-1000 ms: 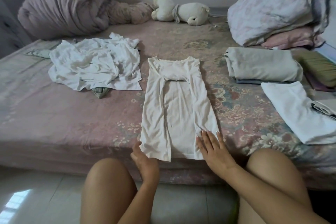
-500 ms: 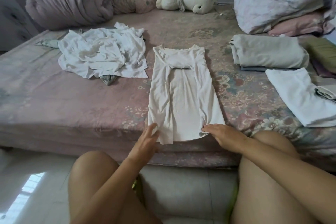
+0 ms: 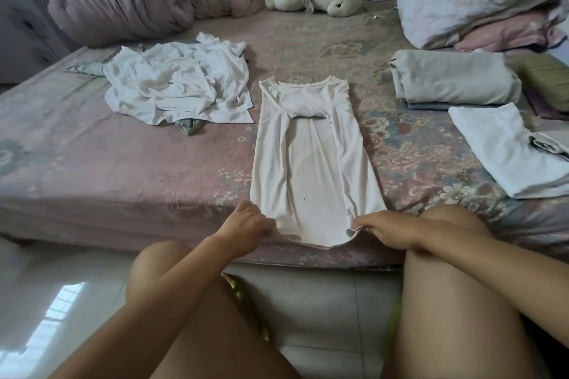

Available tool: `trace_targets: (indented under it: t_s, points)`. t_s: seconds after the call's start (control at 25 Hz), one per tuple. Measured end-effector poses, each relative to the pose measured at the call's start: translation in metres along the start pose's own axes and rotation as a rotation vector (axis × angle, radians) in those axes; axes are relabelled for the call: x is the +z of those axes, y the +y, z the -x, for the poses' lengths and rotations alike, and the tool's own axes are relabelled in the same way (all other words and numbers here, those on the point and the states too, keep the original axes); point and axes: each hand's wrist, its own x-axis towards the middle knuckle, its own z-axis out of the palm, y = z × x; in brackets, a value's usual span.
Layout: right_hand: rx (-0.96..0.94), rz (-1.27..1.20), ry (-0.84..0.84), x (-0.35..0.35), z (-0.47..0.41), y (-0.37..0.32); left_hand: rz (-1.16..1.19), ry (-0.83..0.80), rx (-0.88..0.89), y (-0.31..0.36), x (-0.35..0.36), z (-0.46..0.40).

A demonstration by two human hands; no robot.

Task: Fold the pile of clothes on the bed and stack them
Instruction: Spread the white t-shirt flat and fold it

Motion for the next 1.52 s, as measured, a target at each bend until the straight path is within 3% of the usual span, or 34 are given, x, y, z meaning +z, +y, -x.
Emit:
trace_targets:
  t_s: [0.04, 0.12, 0.2, 0.24, 0.32, 0.44, 0.52, 0.6, 0.68, 0.76, 0.84, 0.92, 1.08, 1.16, 1.32, 1.52]
  points:
    - [0.012, -0.046, -0.058, -0.001, -0.001, -0.002, 0.146, -0.131, -0.075, 0.001, -0.007, -0.002]
    - [0.021, -0.111, -0.218, -0.013, -0.003, -0.007, 0.402, -0.559, -0.193, 0.004, -0.026, -0.013]
    - [0.032, -0.223, -0.336, -0.047, -0.004, -0.015, 0.557, -0.749, -0.201, -0.006, -0.047, -0.029]
    - [0.054, -0.336, -0.328, -0.069, -0.01, -0.015, 0.66, -0.74, -0.244, -0.019, -0.057, -0.04]
    - [0.092, -0.602, -0.164, -0.117, -0.029, -0.012, 0.89, -0.522, -0.397, -0.054, -0.077, -0.067]
    - [0.118, -0.6, 0.377, -0.149, -0.087, 0.01, 1.041, 0.112, -0.686, -0.092, -0.072, -0.11]
    - [0.221, -0.755, 0.617, -0.129, -0.116, 0.027, 1.128, 0.356, -0.916, -0.088, -0.046, -0.126]
    - [0.361, -0.861, 0.632, -0.097, -0.134, 0.045, 1.219, 0.408, -1.11, -0.079, -0.019, -0.128]
    - [0.405, -0.818, 0.611, -0.082, -0.136, 0.055, 1.218, 0.411, -1.157, -0.08, -0.006, -0.124]
    - [0.368, -0.771, 0.68, -0.084, -0.13, 0.052, 1.146, 0.39, -1.052, -0.088, -0.009, -0.121]
    - [0.295, -0.755, 0.818, -0.093, -0.123, 0.046, 1.276, 0.481, -0.892, -0.098, -0.018, -0.125]
    - [0.305, -0.715, 0.891, -0.096, -0.123, 0.049, 1.333, 0.533, -0.867, -0.104, -0.023, -0.132]
    - [0.496, -0.75, 0.789, -0.088, -0.122, 0.055, 1.081, 0.458, -1.167, -0.106, -0.004, -0.124]
    - [0.536, -0.685, 0.782, -0.08, -0.108, 0.053, 1.0, 0.423, -1.128, -0.095, 0.0, -0.102]
    - [0.531, -0.619, 0.701, -0.046, -0.078, 0.044, 0.882, 0.2, -1.044, -0.047, 0.005, -0.049]
    - [0.557, -0.814, 0.801, -0.018, -0.065, 0.025, 1.091, 0.492, -1.096, -0.017, 0.024, -0.028]
